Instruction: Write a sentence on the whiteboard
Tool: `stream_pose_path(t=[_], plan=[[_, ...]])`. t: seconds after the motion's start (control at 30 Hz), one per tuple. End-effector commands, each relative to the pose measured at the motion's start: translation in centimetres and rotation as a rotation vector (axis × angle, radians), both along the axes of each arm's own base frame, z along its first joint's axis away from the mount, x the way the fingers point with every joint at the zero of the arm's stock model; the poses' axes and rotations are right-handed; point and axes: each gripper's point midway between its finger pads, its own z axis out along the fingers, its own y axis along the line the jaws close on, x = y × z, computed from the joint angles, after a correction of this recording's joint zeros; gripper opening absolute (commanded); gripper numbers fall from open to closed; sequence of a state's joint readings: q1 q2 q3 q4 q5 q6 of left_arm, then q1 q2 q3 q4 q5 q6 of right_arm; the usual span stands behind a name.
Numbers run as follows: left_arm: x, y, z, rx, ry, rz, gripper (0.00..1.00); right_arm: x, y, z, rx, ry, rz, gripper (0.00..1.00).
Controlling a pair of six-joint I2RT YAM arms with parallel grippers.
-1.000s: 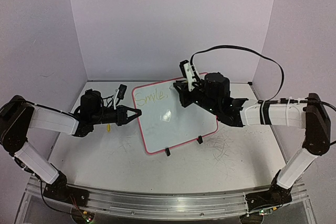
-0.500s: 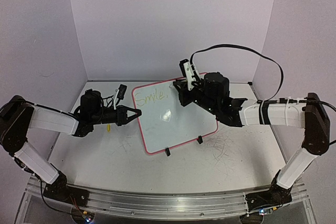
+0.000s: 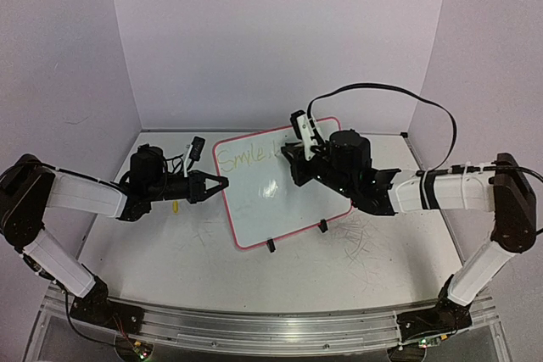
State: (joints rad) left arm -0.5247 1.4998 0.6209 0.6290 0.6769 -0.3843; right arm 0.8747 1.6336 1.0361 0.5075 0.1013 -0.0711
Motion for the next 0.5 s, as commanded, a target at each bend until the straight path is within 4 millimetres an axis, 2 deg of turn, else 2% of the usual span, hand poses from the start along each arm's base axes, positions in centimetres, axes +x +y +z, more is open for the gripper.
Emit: stream_pose_path(t=[0.0,0.2,0.47], plan=[[0.2,-0.2,0.2,0.033,-0.056,-0.001,0.0,-0.7,-0.8,0.5,0.032,0.013,-0.019,0.0],[0.1,-0.3,0.2,0.032,-0.052,-0.004,0.0,-0.1,-0.5,1.0,0.033,-0.002,-0.033,0.0],[0.1,-0.1,0.3,0.031,-0.055,0.001,0.0,1.1,-0.1,2.8,0.06,-0.045,-0.063,0.0]])
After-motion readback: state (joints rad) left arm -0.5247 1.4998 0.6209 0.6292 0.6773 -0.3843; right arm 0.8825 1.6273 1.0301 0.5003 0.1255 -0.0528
